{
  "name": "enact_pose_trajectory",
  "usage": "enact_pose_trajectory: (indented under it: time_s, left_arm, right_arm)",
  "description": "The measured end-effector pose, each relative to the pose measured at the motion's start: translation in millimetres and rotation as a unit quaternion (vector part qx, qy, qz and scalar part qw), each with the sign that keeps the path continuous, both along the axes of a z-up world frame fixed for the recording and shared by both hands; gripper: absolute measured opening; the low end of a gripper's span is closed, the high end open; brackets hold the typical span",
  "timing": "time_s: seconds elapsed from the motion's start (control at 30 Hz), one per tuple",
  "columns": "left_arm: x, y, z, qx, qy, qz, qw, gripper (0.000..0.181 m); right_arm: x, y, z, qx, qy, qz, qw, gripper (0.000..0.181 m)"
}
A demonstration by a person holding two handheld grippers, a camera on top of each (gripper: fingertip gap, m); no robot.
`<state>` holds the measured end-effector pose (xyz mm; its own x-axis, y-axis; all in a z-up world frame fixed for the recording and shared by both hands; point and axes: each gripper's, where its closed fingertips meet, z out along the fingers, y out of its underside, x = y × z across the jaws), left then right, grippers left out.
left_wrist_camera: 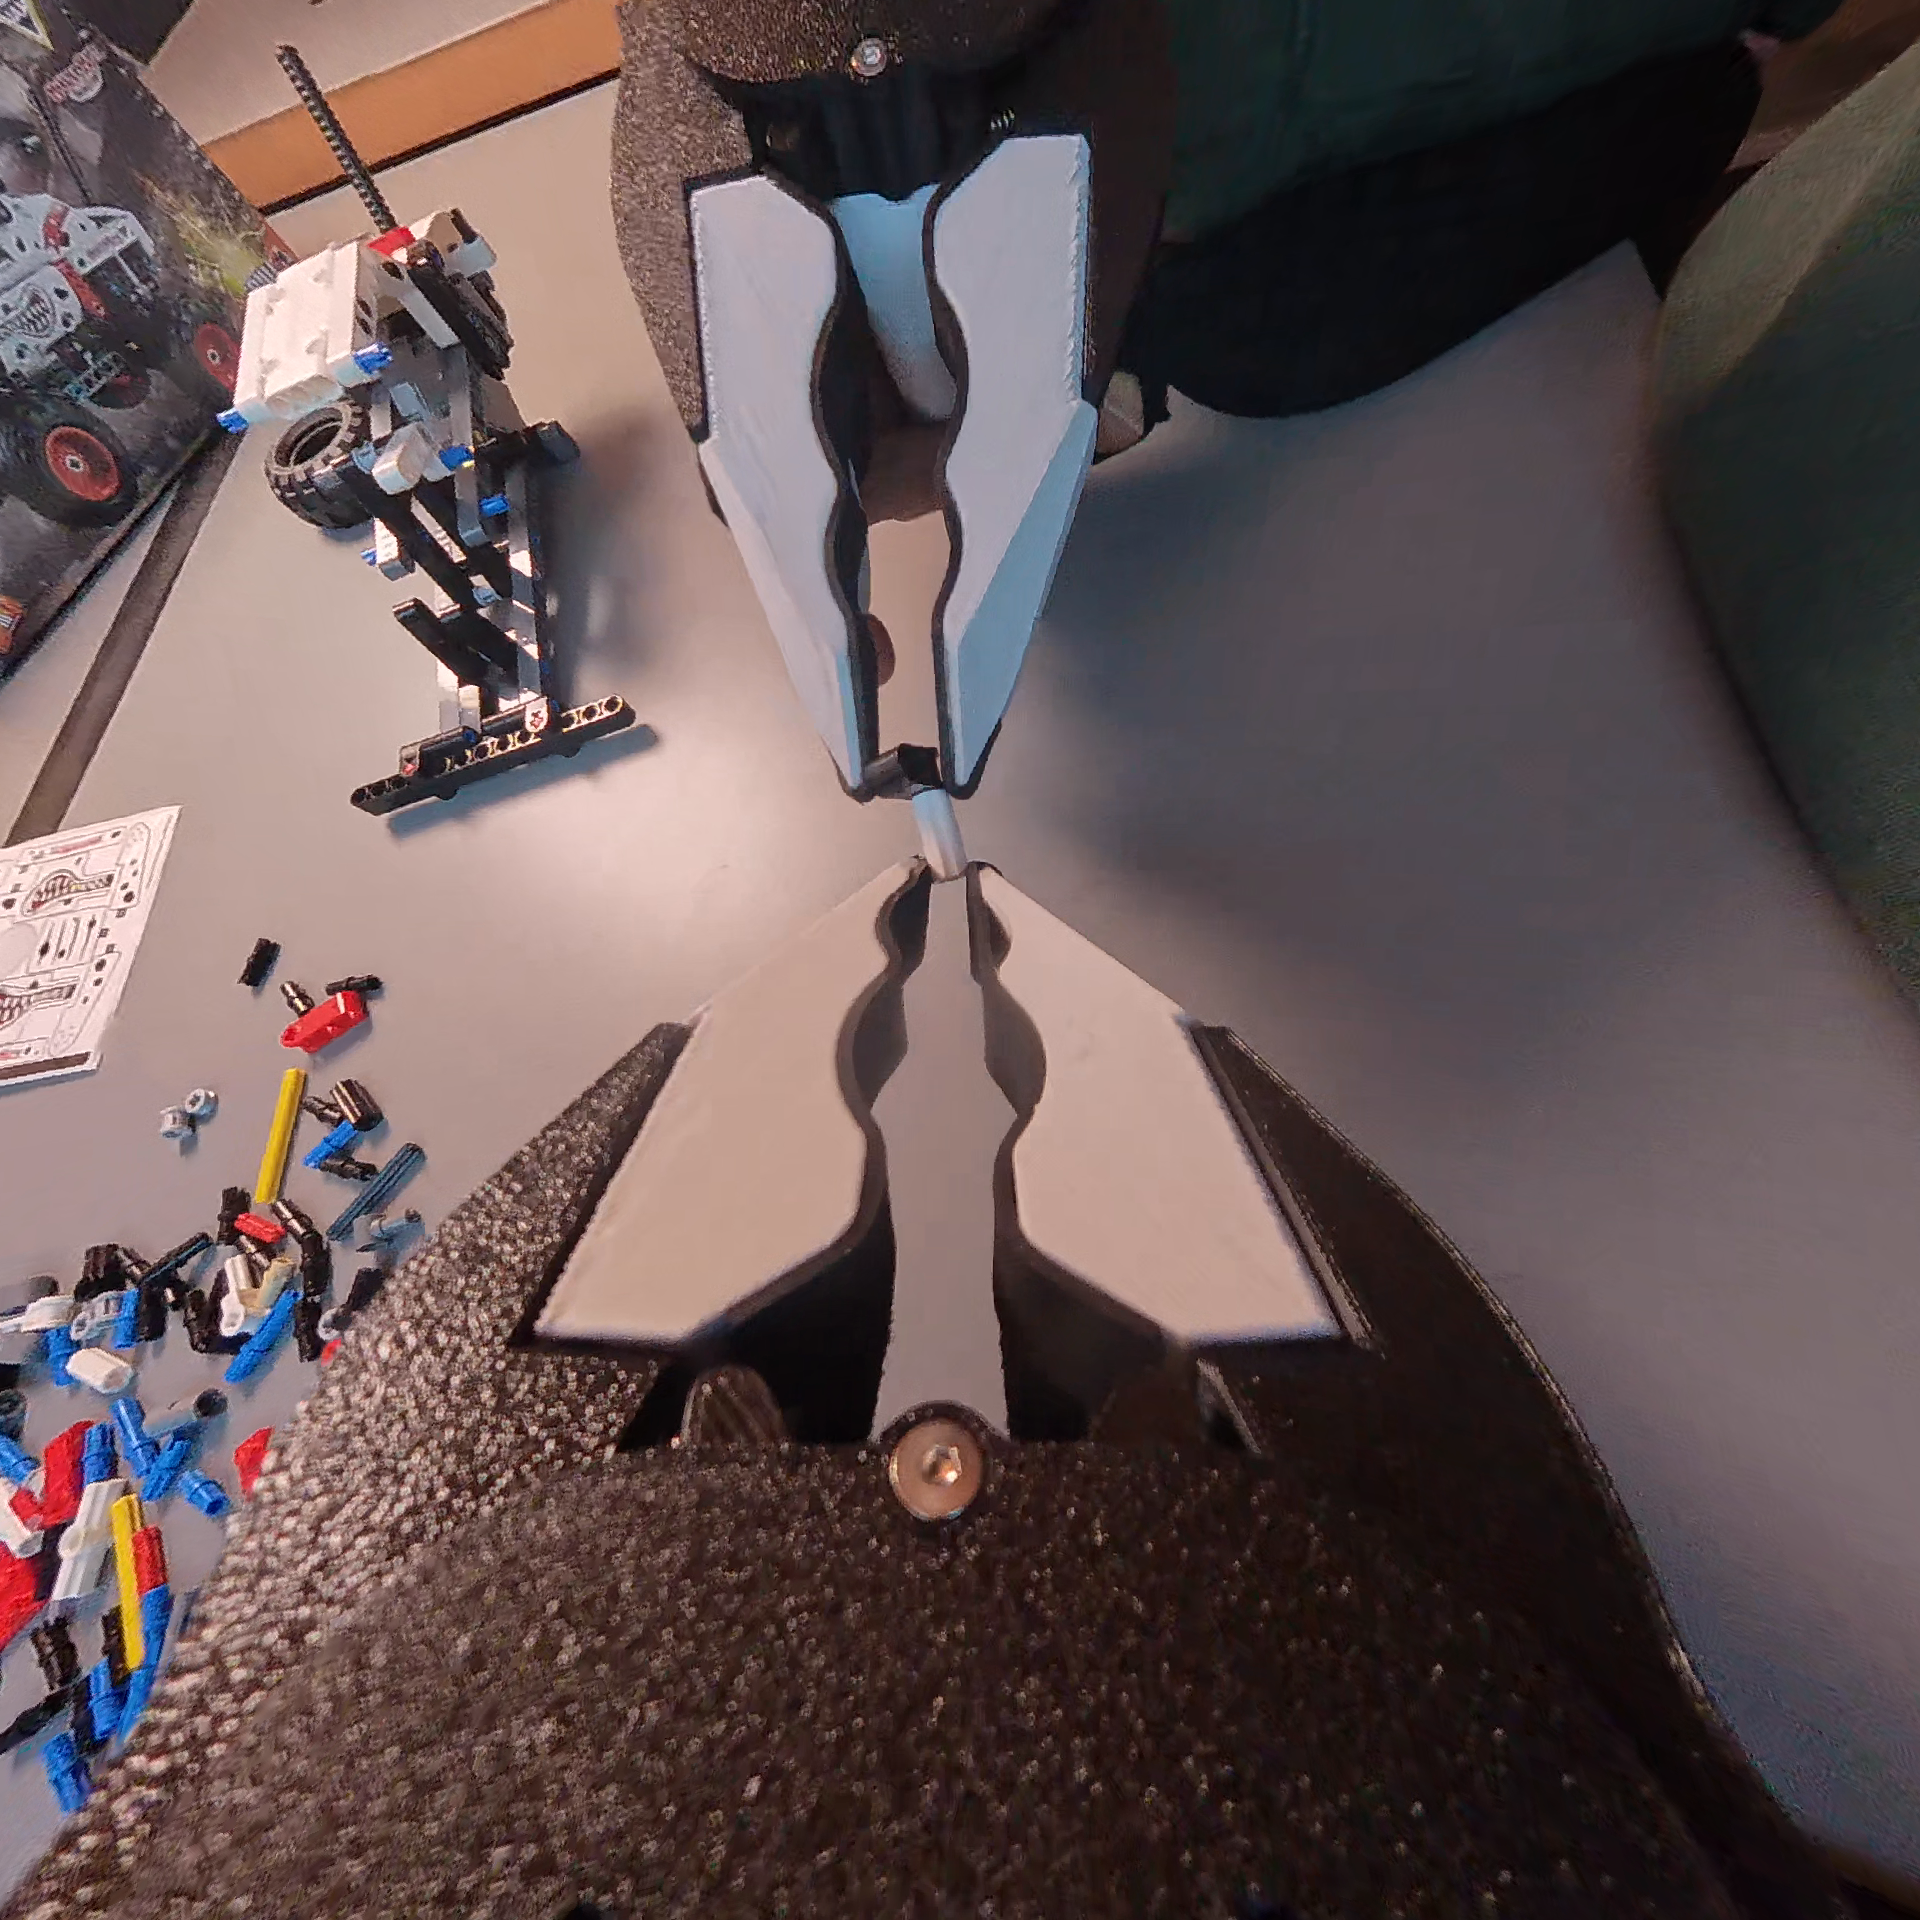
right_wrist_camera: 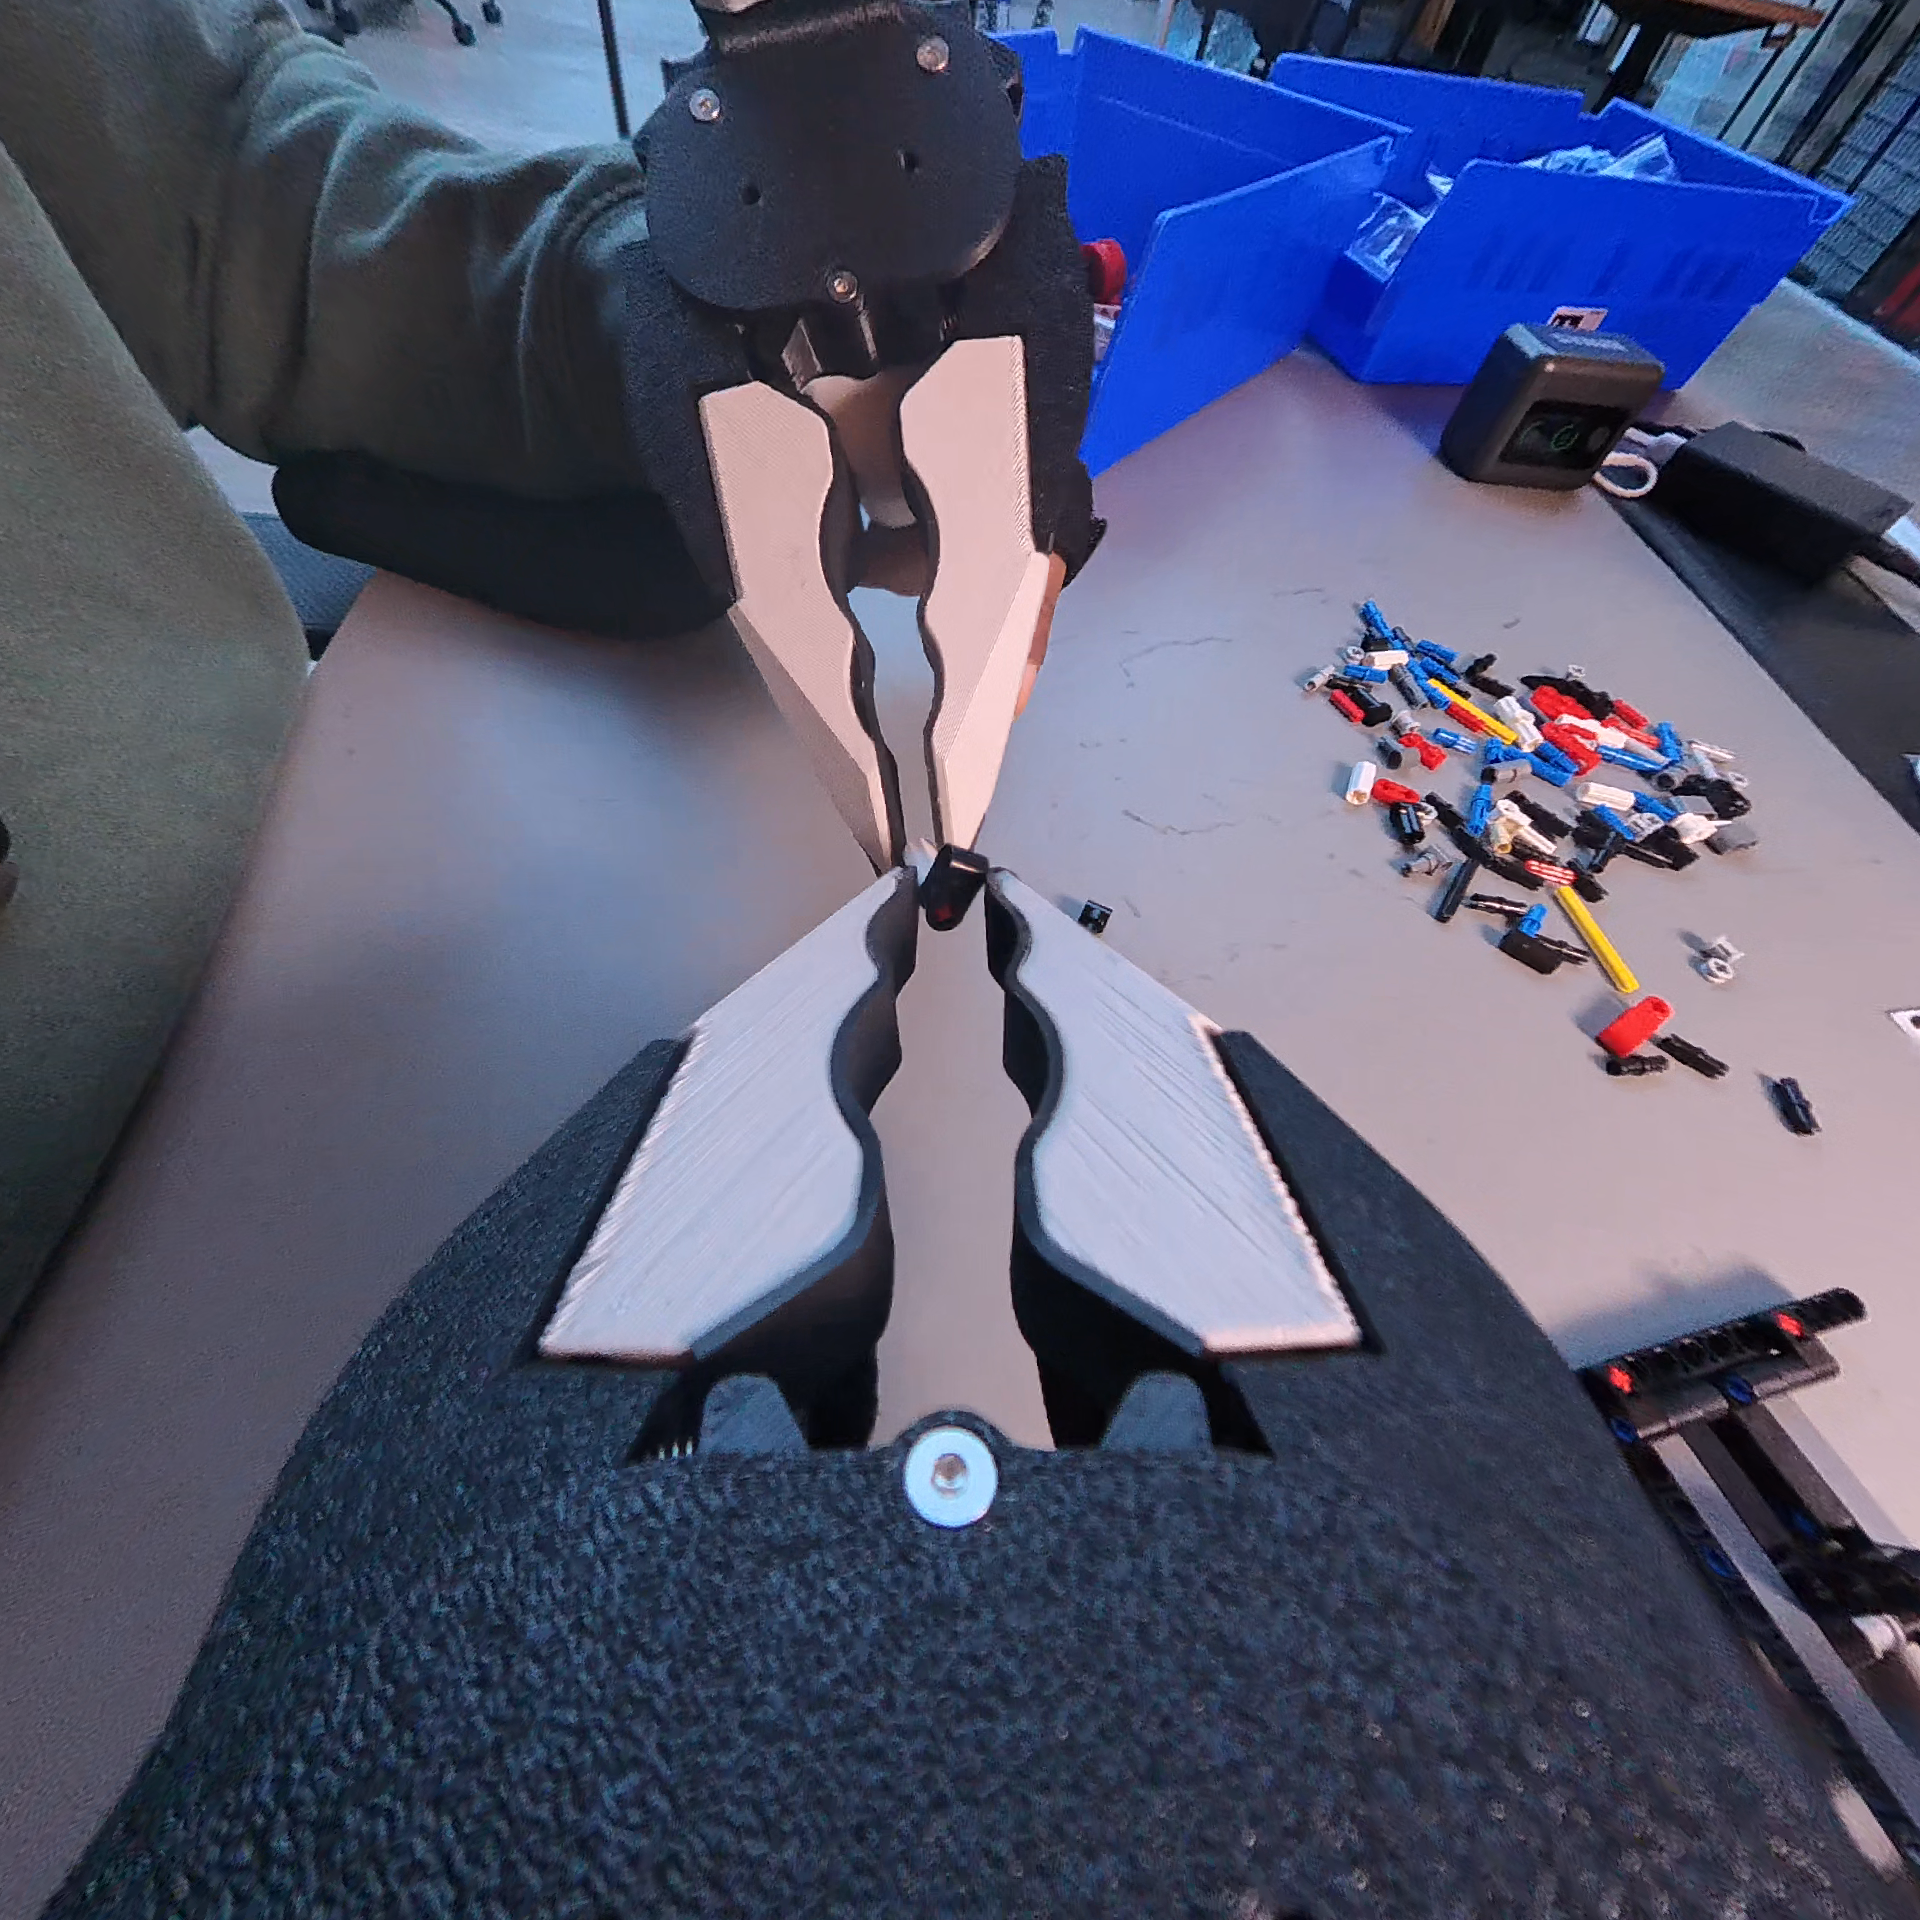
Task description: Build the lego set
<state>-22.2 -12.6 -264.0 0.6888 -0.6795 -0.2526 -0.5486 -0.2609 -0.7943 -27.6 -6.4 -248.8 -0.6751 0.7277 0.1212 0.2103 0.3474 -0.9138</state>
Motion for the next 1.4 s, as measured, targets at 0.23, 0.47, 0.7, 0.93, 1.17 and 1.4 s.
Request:
enact_pose_trajectory:
  time_s: [0.23, 0.47, 0.7, 0.93, 1.17, 1.4]
  left_arm:
    - [-12.0, 12.1, 50.6, 0.014, -0.285, 0.041, 0.958, 0.023]
    - [-17.4, 17.5, 92.6, 0.02, -0.499, 0.035, 0.866, 0.026]
    - [-12.4, 11.9, 104.9, 0.031, -0.515, 0.014, 0.857, 0.008]
    - [-14.1, 7.4, 97.0, 0.028, -0.449, 0.017, 0.893, 0.007]
    - [-4.8, 1.7, 79.8, 0.003, -0.379, -0.004, 0.925, 0.007]
    - [-10.1, 3.8, 62.9, -0.045, -0.37, 0.015, 0.928, 0.007]
  right_arm:
    - [-15.1, 15.5, 47.2, -0.142, 0.066, -0.068, 0.985, 0.008]
    - [-15.3, 12.1, 88.8, -0.313, 0.127, -0.077, 0.938, 0.008]
    - [-16.1, 6.1, 88.1, -0.34, 0.125, -0.071, 0.929, 0.008]
    - [-14.0, -1.2, 73.1, -0.271, 0.095, -0.045, 0.957, 0.008]
    - [-9.0, -8.0, 26.0, -0.041, 0.075, -0.028, 0.996, 0.01]
    - [-8.2, 2.2, 32.3, -0.043, 0.077, -0.035, 0.995, 0.018]
